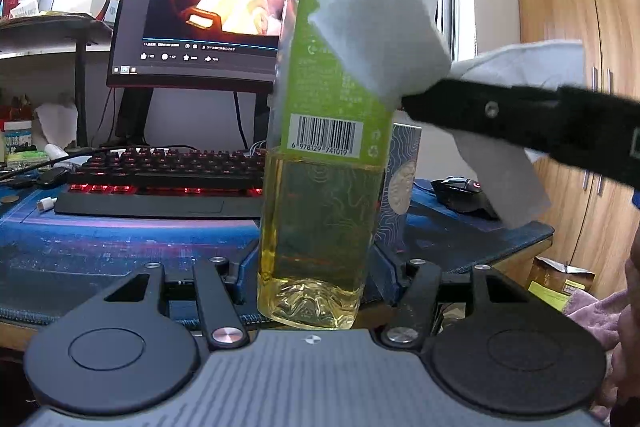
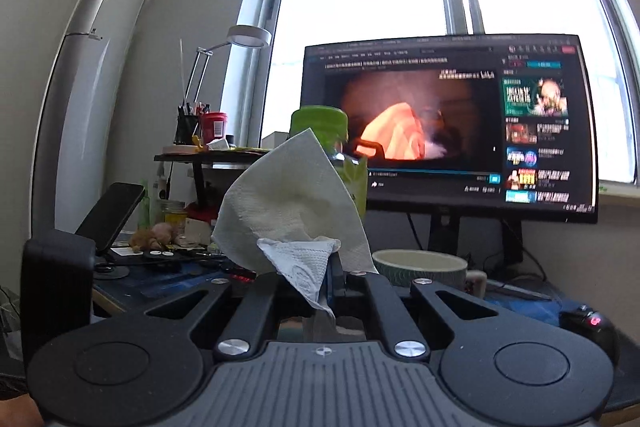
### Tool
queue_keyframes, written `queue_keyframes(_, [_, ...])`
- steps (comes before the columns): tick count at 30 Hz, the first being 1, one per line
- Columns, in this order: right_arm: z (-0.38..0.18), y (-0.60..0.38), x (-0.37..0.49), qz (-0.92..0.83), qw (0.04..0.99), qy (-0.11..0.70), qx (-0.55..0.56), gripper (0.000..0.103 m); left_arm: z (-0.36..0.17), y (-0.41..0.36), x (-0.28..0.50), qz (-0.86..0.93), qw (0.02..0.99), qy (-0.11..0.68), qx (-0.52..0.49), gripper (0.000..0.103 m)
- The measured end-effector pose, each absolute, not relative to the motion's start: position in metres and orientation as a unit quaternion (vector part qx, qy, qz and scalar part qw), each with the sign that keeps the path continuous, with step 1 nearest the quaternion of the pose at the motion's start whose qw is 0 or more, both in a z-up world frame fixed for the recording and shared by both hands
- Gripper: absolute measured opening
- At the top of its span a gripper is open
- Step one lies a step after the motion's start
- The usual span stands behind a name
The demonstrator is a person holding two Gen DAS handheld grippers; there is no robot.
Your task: Clean container
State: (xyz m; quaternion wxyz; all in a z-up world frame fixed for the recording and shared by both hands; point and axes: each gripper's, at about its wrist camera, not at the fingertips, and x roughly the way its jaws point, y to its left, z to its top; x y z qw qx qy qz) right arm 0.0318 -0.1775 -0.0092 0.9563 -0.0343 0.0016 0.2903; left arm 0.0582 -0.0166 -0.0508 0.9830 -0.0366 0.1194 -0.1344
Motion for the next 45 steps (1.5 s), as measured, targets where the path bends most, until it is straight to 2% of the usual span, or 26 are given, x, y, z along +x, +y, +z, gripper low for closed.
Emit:
queue_keyframes(12, [-0.014,-0.181,0.038,0.284,0.958,0.013,-0.032,0.005,-0.055,-0.019,0.058,-0.131,0.983,0.124,-0.034,0.061])
queue_keyframes(19, [-0.006,-0.176,0.025,0.299,0.953,-0.012,-0.035,0.005,-0.054,-0.019,0.059,-0.13,0.983,0.124,-0.037,0.061])
queue_keyframes(28, [-0.017,-0.181,0.043,0.277,0.96,0.024,-0.034,0.005,-0.054,-0.019,0.06,-0.131,0.983,0.124,-0.039,0.061])
queue_keyframes(37, [-0.006,-0.175,0.026,0.3,0.953,-0.011,-0.036,0.005,-0.054,-0.02,0.06,-0.13,0.983,0.125,-0.039,0.061])
queue_keyframes(45, [-0.016,-0.18,0.04,0.288,0.957,0.013,-0.029,0.006,-0.056,-0.023,0.059,-0.125,0.984,0.124,-0.029,0.061])
